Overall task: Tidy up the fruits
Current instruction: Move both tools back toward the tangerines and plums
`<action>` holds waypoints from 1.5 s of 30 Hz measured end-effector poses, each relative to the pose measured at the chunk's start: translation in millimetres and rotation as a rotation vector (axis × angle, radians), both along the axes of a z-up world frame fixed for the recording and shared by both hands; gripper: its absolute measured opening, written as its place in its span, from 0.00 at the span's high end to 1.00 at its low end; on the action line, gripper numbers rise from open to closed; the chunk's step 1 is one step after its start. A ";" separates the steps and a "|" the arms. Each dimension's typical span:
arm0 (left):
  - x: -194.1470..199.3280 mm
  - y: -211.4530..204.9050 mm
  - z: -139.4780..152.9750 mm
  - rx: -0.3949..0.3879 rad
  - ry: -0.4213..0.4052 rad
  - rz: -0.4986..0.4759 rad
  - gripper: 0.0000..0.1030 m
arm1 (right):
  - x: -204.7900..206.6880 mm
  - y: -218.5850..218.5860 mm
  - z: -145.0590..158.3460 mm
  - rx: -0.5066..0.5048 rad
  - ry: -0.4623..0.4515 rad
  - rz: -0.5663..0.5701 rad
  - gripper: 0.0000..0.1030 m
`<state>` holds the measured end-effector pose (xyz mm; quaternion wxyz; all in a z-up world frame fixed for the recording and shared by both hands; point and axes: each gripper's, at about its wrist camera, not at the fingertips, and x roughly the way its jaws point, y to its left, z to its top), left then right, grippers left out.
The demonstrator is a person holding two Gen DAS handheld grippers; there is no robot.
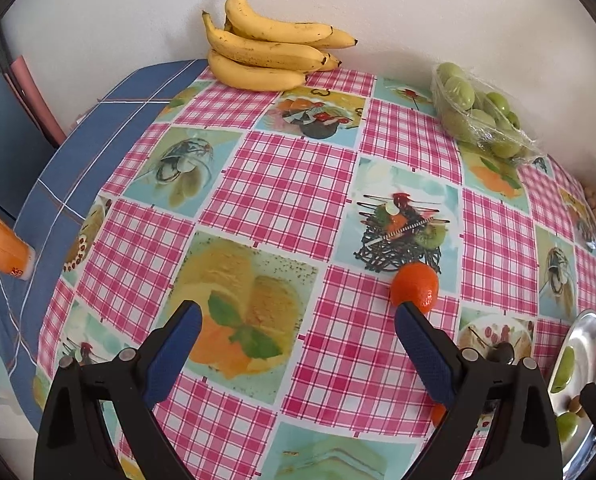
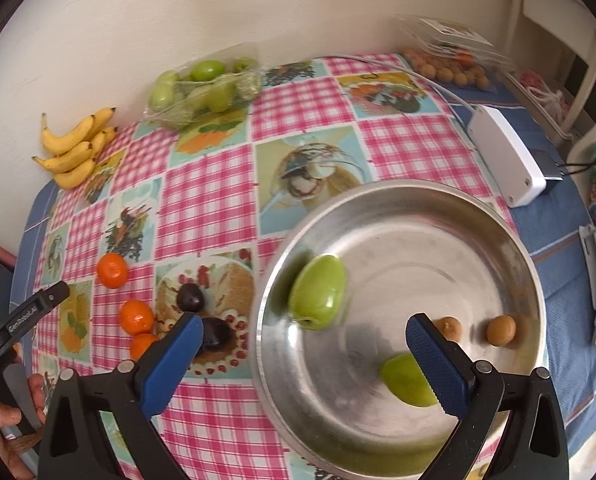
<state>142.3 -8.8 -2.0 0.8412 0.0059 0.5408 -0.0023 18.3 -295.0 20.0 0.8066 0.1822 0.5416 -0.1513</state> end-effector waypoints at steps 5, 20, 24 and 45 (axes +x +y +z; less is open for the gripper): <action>2.6 7.0 1.3 -0.026 -0.011 0.015 0.06 | 7.8 12.9 2.0 0.001 -0.021 0.032 0.00; 9.4 18.2 -4.0 -0.117 0.008 0.043 0.05 | 37.3 54.6 -6.5 0.088 -0.094 0.128 0.00; 11.5 19.0 -6.0 -0.123 0.008 0.048 0.05 | 45.0 65.0 -11.0 0.086 -0.103 0.163 0.01; 28.5 -14.1 -10.0 -0.120 -0.011 -0.096 0.05 | 67.2 78.6 -40.4 0.083 -0.024 0.194 0.27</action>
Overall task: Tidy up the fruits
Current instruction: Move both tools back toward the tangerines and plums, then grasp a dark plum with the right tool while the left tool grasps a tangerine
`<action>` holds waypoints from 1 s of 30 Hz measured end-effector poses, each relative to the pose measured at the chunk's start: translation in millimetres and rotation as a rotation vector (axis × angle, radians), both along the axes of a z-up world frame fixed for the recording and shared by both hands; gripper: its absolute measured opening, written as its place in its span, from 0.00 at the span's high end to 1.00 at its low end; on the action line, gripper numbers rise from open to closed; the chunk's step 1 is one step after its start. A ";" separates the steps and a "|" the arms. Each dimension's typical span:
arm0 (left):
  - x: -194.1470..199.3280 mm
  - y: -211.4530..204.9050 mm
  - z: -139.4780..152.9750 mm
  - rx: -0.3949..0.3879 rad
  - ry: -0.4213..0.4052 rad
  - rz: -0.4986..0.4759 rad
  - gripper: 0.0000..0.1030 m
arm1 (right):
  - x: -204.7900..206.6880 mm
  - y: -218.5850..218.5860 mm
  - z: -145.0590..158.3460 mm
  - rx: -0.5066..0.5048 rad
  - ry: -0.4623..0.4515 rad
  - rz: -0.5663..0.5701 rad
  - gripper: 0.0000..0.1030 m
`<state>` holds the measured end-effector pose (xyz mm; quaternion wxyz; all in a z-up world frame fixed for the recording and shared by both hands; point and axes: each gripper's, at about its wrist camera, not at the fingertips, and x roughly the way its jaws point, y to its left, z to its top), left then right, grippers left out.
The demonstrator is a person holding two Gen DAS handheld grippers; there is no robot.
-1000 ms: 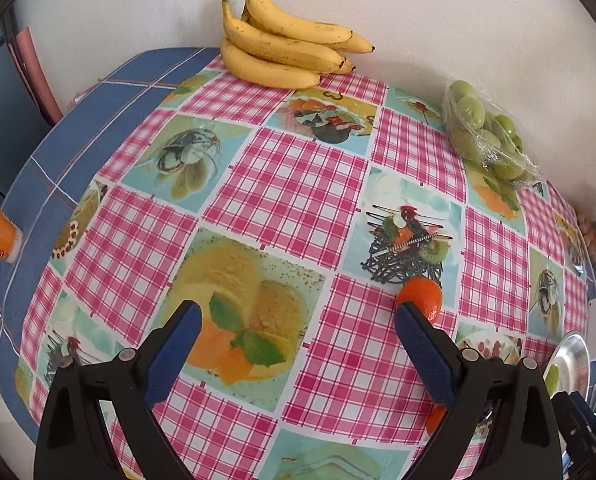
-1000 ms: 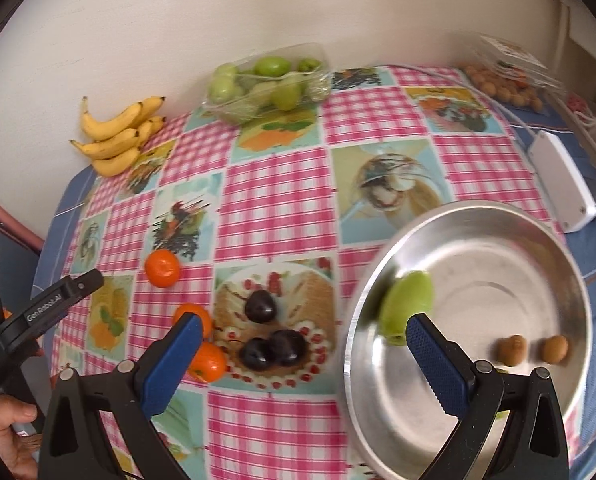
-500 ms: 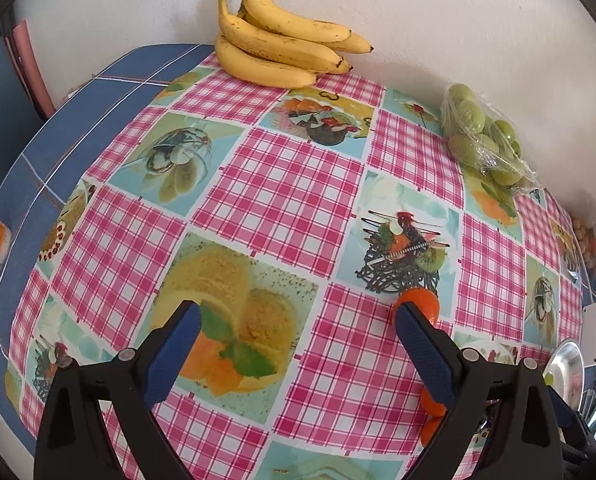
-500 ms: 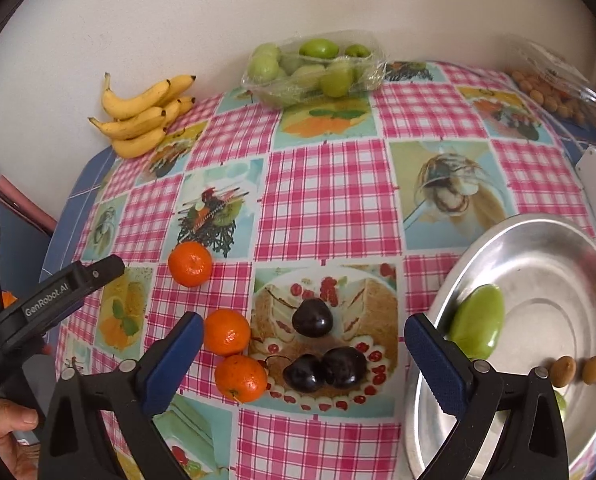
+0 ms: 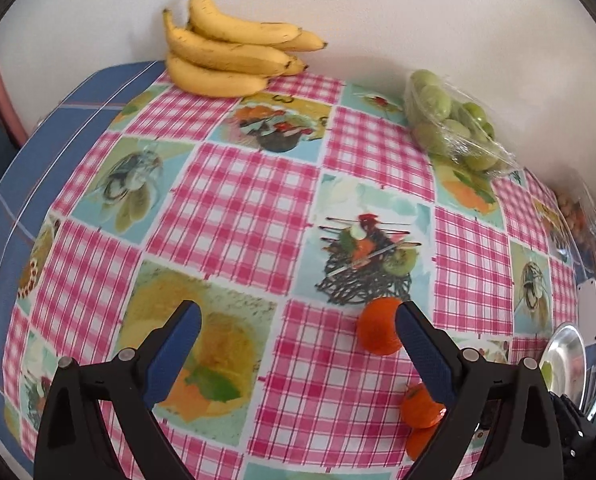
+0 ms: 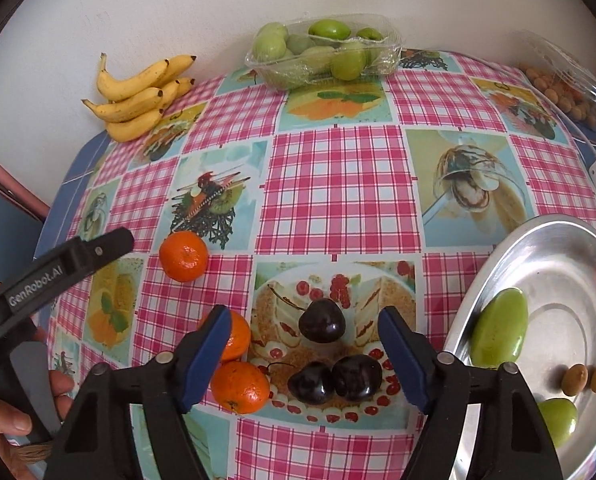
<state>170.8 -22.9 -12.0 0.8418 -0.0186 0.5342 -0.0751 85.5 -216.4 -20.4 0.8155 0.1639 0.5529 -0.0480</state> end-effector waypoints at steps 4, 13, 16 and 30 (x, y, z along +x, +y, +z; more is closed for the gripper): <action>0.4 -13.2 0.6 -0.018 -0.018 -0.048 0.05 | 1.5 -0.8 -3.3 0.001 0.007 -0.003 0.34; -1.8 -36.7 -8.3 0.007 -0.020 -0.133 0.05 | 4.6 -0.3 -13.2 0.003 0.036 -0.002 0.50; -2.5 -41.2 -11.6 0.007 -0.013 -0.147 0.05 | 4.8 1.2 -15.3 0.002 0.042 0.004 0.54; -2.6 -46.5 -20.6 -0.036 0.019 -0.176 0.31 | 5.0 1.4 -23.6 0.000 0.070 -0.003 0.63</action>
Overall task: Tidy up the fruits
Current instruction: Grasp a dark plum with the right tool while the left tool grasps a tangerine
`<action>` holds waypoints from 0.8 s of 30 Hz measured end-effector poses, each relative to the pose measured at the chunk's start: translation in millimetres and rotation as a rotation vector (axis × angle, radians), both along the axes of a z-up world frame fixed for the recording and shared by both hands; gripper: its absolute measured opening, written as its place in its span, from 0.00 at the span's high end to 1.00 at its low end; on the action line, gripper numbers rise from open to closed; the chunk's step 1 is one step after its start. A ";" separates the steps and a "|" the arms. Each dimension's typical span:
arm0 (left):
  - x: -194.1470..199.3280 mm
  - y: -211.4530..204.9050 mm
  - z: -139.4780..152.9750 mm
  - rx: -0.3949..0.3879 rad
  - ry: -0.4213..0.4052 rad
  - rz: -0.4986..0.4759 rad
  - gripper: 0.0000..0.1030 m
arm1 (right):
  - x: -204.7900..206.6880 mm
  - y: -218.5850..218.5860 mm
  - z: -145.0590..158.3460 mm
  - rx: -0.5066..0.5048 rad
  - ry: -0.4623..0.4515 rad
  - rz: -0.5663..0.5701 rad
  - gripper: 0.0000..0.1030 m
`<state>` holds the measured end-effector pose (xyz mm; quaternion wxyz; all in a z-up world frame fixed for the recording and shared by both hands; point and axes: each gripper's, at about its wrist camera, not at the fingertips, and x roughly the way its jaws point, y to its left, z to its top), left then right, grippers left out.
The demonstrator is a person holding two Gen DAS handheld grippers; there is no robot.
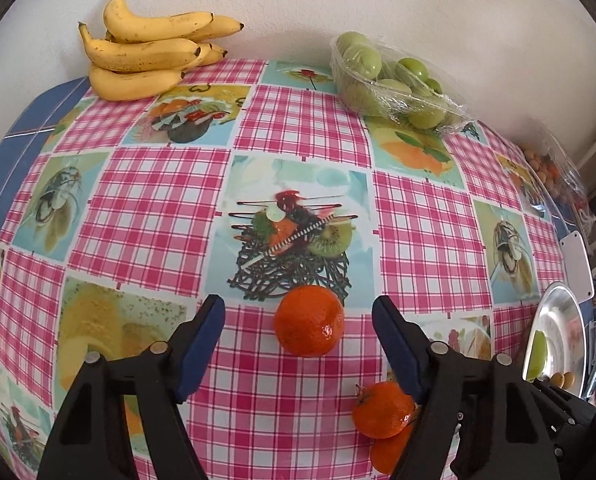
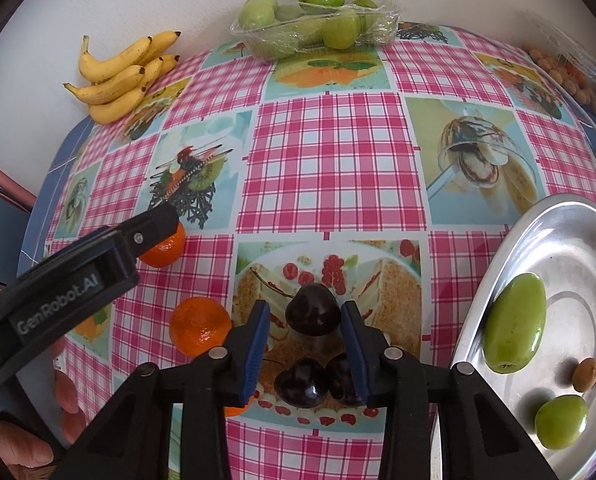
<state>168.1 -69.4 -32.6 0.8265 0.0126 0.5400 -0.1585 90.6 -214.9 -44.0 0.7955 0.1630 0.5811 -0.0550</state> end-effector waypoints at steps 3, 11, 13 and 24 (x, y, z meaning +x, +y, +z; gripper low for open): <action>0.4 -0.6 -2.7 -0.020 0.025 -0.009 0.48 | 0.2 -0.7 0.3 -0.011 0.004 -0.004 0.70; -1.3 -2.7 0.5 -0.054 0.040 -0.030 0.67 | -2.2 -2.3 3.0 -0.010 -0.001 -0.010 0.72; -1.7 -3.3 2.1 -0.056 0.041 -0.032 0.67 | -2.0 -2.2 3.0 -0.006 -0.004 -0.011 0.72; -4.4 11.4 42.8 -0.087 -0.006 0.003 0.67 | -7.1 1.5 41.2 -0.005 -0.096 -0.006 0.73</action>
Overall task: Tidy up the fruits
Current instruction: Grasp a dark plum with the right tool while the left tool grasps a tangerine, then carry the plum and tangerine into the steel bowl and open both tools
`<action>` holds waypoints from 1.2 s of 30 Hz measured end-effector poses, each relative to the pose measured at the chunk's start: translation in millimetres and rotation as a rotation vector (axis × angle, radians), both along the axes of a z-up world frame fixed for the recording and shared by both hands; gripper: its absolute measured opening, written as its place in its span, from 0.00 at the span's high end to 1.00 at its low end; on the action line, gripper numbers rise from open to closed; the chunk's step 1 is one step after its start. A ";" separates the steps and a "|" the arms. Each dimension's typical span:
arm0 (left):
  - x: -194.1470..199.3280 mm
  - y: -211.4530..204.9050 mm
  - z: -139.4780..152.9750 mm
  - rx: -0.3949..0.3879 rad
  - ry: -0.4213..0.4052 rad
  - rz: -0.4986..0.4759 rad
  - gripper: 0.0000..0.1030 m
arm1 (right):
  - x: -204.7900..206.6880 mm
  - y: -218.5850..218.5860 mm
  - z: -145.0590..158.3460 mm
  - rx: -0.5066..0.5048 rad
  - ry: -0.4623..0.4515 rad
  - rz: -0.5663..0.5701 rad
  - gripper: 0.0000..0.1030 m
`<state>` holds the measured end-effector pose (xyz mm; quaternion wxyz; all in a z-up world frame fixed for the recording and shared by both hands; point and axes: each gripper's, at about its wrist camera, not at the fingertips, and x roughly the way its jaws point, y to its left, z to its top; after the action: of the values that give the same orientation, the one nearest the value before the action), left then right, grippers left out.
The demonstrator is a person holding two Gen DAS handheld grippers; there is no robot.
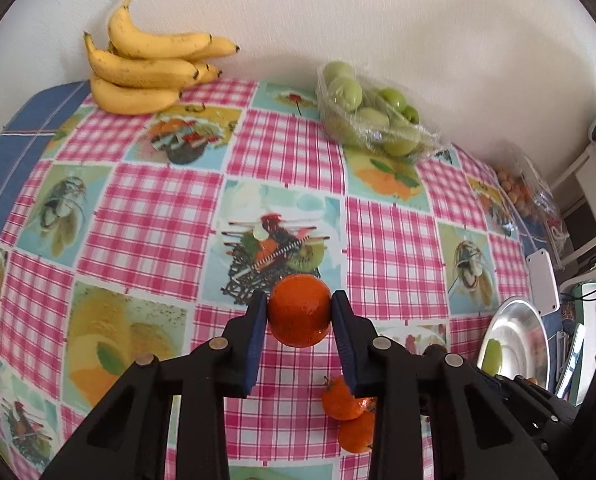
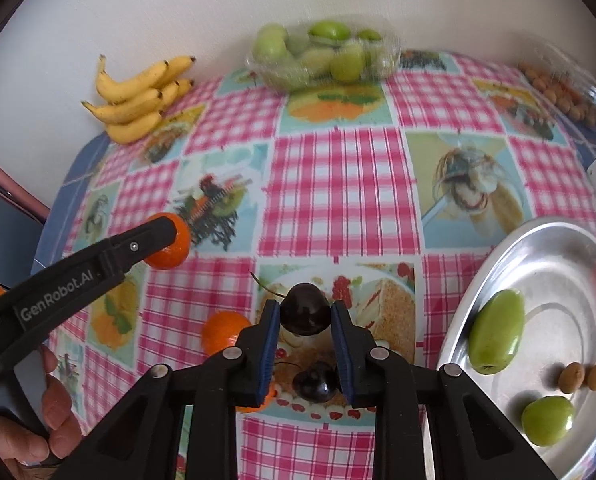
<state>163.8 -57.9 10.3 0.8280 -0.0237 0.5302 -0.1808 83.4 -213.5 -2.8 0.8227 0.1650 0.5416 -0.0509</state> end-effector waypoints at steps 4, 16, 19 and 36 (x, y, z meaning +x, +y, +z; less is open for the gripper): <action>-3.3 4.5 12.9 0.003 -0.018 0.008 0.67 | -3.3 0.6 18.6 0.005 -0.042 0.004 0.73; -15.4 15.0 30.4 0.022 -0.057 0.042 0.67 | -15.3 -7.0 31.8 -0.009 -0.040 -0.020 0.73; -17.0 16.4 28.8 0.027 -0.051 0.052 0.67 | -18.7 -13.7 29.6 -0.012 -0.023 -0.043 0.73; -26.7 -5.8 20.6 0.057 -0.028 0.014 0.67 | -48.9 -87.6 19.8 -0.005 0.033 -0.236 0.73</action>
<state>137.1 -63.7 30.9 0.8371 -0.0014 0.5232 -0.1600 34.5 -301.0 17.0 0.8024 0.2245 0.5318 -0.1515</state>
